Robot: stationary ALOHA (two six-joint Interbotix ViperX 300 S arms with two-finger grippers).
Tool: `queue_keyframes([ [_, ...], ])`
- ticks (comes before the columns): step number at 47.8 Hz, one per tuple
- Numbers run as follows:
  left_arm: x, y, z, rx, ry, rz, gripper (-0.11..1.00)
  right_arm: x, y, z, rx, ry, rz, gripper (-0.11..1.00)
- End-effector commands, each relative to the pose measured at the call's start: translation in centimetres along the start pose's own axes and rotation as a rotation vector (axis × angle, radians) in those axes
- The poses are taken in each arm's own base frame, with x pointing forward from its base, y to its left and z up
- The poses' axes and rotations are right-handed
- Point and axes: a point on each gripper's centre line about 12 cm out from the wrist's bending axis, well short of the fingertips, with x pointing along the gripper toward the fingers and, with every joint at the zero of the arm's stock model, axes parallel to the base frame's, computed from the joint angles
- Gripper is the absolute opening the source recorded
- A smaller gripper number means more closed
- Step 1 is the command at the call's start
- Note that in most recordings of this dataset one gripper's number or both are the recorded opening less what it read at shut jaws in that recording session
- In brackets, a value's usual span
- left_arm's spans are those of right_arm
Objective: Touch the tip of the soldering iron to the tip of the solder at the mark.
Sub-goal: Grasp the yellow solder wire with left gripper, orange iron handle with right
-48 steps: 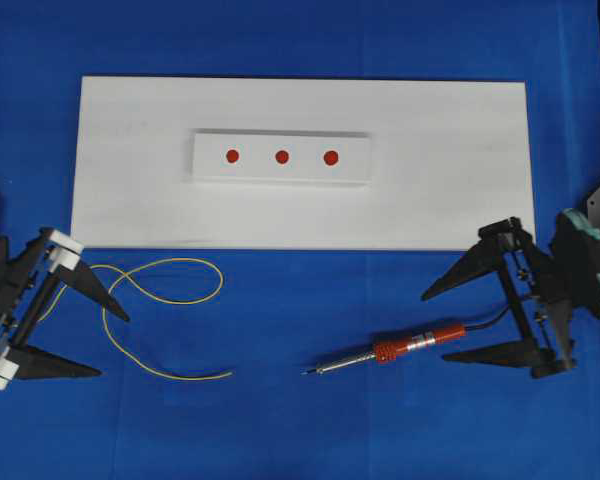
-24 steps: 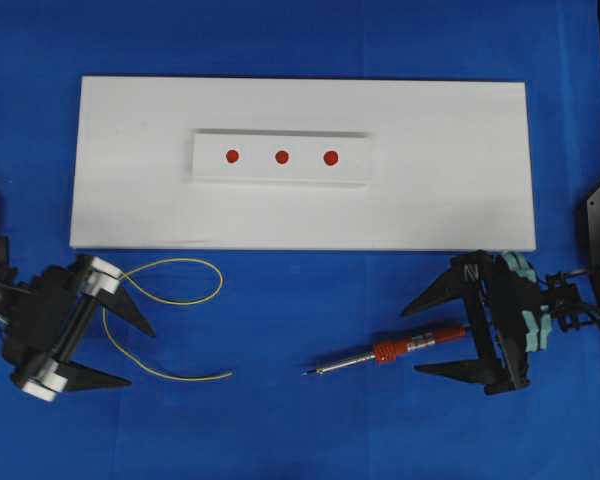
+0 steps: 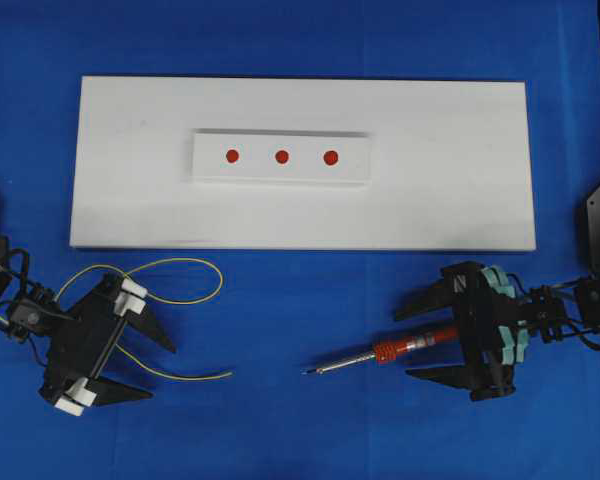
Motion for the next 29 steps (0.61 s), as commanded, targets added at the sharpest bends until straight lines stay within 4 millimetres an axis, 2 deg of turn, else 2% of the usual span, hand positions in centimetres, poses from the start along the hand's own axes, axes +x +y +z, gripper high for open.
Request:
queue_keyframes([
  [1, 0.2, -0.3, 0.6, 0.001, -0.024, -0.007, 0.72, 0.4, 0.4, 0.4, 0.002, -0.02, 0.008, 0.77],
  [6, 0.2, -0.3, 0.6, 0.003, -0.019, -0.009, 0.61, 0.6, 0.3, 0.1, -0.004, -0.011, 0.005, 0.69],
  [11, 0.3, -0.3, 0.6, 0.005, -0.015, -0.008, 0.4, 0.6, 0.3, -0.1, -0.015, -0.006, 0.002, 0.57],
  [20, 0.6, -0.2, 0.4, 0.002, 0.026, -0.001, 0.07, 0.6, 0.2, -0.1, -0.034, -0.003, 0.002, 0.14],
  [23, 0.8, -0.2, 0.3, 0.001, 0.041, 0.002, 0.03, 0.7, 0.3, 0.0, -0.035, -0.007, 0.003, 0.06],
  [29, 1.2, -0.2, 0.4, 0.0, 0.063, 0.005, 0.03, 0.7, 0.3, 0.0, -0.035, -0.009, 0.003, 0.06],
])
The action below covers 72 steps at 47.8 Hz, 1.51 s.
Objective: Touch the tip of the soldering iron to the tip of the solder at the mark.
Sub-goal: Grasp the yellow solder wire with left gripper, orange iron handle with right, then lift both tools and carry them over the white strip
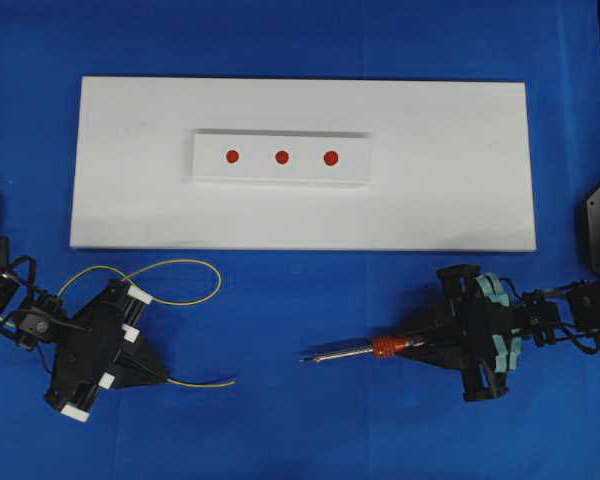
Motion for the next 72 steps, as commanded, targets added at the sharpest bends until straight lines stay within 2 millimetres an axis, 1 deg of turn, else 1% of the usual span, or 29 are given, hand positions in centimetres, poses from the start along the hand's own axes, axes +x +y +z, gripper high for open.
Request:
queue_keyframes([
  [1, 0.3, -0.1, 0.6, 0.001, -0.005, -0.001, 0.03, 0.1, 0.4, 0.6, 0.005, -0.024, 0.012, 0.06],
  [10, 0.3, -0.1, 1.0, -0.003, -0.014, -0.001, 0.03, 0.1, 0.5, 0.7, 0.007, -0.025, 0.014, 0.06],
  [15, 0.1, -0.2, 1.7, -0.01, -0.024, -0.002, 0.03, -0.2, 0.6, 1.2, 0.015, -0.03, 0.022, 0.06],
  [17, -0.1, -0.2, 2.3, -0.013, -0.026, -0.002, 0.03, -0.3, 0.7, 1.6, 0.023, -0.033, 0.024, 0.06],
  [23, -1.1, -0.2, 3.8, -0.029, 0.0, 0.004, 0.03, -1.2, 1.0, 3.4, 0.048, -0.021, 0.038, 0.06],
  [30, -2.7, 0.2, 6.1, -0.061, 0.042, 0.023, 0.03, -2.5, 1.2, 5.7, 0.061, 0.014, 0.055, 0.06],
  [37, -4.6, 0.5, 8.3, -0.082, 0.089, 0.041, 0.03, -3.9, 1.2, 8.3, 0.059, 0.053, 0.071, 0.06],
  [43, -6.3, 0.6, 10.1, -0.09, 0.101, 0.05, 0.03, -4.7, 0.9, 10.4, 0.068, 0.092, 0.072, 0.06],
  [47, -7.0, 0.7, 11.0, -0.093, 0.1, 0.054, 0.03, -5.0, 0.5, 11.2, 0.078, 0.119, 0.065, 0.06],
  [51, -7.4, 1.0, 11.1, -0.098, 0.104, 0.062, 0.03, -5.0, 0.1, 11.5, 0.084, 0.144, 0.056, 0.06],
  [58, -7.4, 1.8, 11.2, -0.114, 0.112, 0.087, 0.03, -4.9, 0.0, 12.1, 0.076, 0.144, 0.053, 0.06],
  [63, -7.6, 3.1, 11.6, -0.135, 0.112, 0.122, 0.03, -5.1, -0.5, 12.6, 0.077, 0.159, 0.042, 0.06],
  [72, -8.3, 6.6, 12.3, -0.208, 0.128, 0.221, 0.03, -5.4, -3.9, 13.6, 0.122, 0.189, -0.049, 0.06],
])
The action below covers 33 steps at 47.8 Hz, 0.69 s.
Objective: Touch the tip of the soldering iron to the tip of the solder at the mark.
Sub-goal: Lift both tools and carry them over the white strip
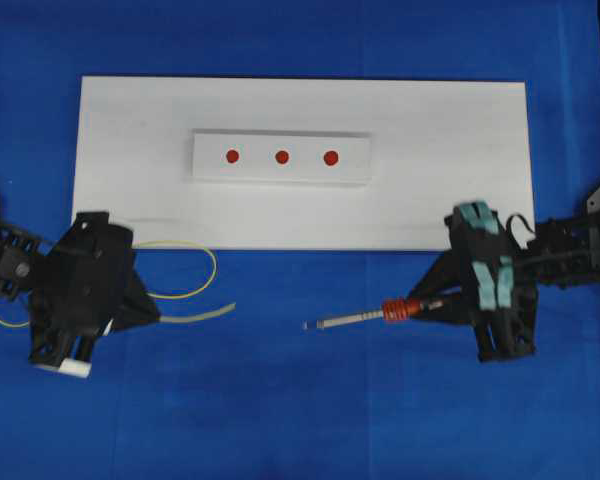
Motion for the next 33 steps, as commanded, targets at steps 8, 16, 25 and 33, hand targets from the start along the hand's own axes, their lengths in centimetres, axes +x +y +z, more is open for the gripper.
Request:
queue_keyframes([
  [8, -0.9, 5.2, 2.3, -0.113, -0.036, 0.131, 0.03, -1.2, -4.4, 3.0, 0.054, -0.037, -0.117, 0.06],
  [16, -1.6, 8.8, 2.6, -0.179, -0.055, 0.222, 0.03, -2.0, -7.7, 3.8, 0.099, -0.043, -0.206, 0.06],
  [25, -2.4, 11.7, 2.5, -0.232, -0.071, 0.295, 0.03, -2.9, -10.6, 4.3, 0.127, -0.06, -0.287, 0.06],
  [33, -2.9, 13.2, 2.4, -0.261, -0.078, 0.332, 0.03, -3.5, -12.2, 4.5, 0.138, -0.071, -0.334, 0.06],
])
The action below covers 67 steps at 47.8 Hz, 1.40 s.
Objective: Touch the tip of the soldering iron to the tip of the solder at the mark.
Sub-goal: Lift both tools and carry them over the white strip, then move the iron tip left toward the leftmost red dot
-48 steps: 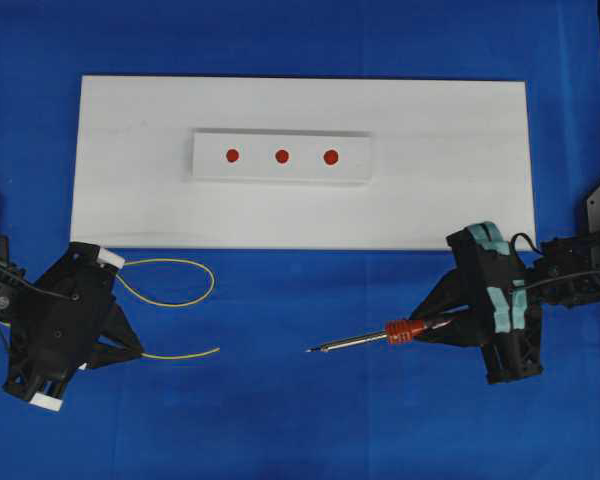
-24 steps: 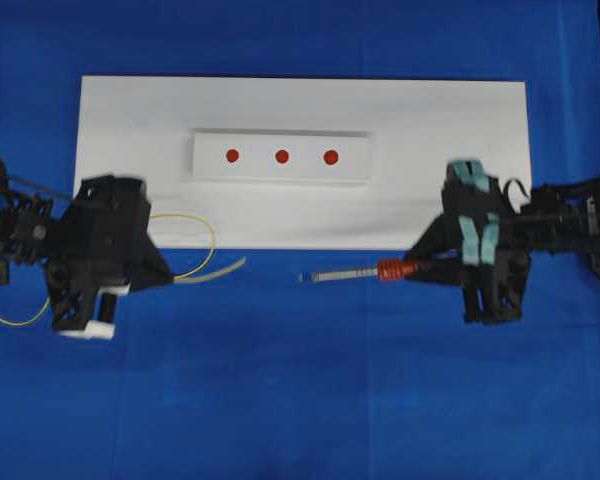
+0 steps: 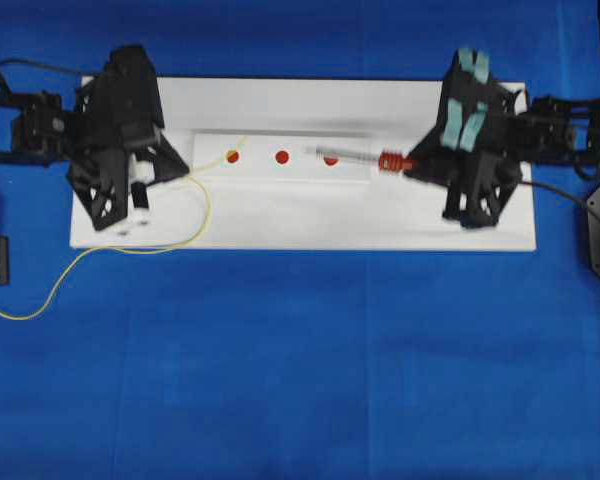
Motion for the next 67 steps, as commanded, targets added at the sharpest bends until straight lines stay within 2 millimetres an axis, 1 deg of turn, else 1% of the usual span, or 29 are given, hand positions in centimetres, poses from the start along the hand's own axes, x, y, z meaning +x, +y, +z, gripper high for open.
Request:
queue_keyframes([
  [1, -0.4, 0.4, 1.3, -0.008, -0.04, 0.01, 0.03, -0.6, -0.2, 1.5, -0.002, -0.05, -0.006, 0.06],
  [12, -0.4, 0.4, 1.2, -0.014, -0.038, 0.01, 0.03, -0.6, -0.3, 1.6, -0.007, -0.048, -0.008, 0.06],
  [22, -0.3, -0.2, 1.0, -0.014, -0.033, -0.005, 0.03, -0.6, -0.3, 1.6, -0.01, -0.048, -0.009, 0.06],
  [30, -0.4, -0.5, 0.3, -0.011, -0.017, -0.013, 0.03, -0.6, -0.3, 1.6, -0.01, -0.047, -0.009, 0.06],
  [47, -1.0, -0.2, -2.1, -0.017, 0.001, -0.011, 0.03, -0.6, -0.2, 1.7, -0.006, -0.048, -0.009, 0.06],
  [54, -0.1, -0.1, -3.1, -0.017, 0.008, -0.01, 0.03, -0.3, -0.2, 1.9, -0.004, -0.047, -0.009, 0.06],
  [67, 1.9, 0.0, -3.9, -0.039, 0.03, -0.007, 0.03, -0.1, -0.2, 2.0, -0.004, -0.042, -0.01, 0.06],
])
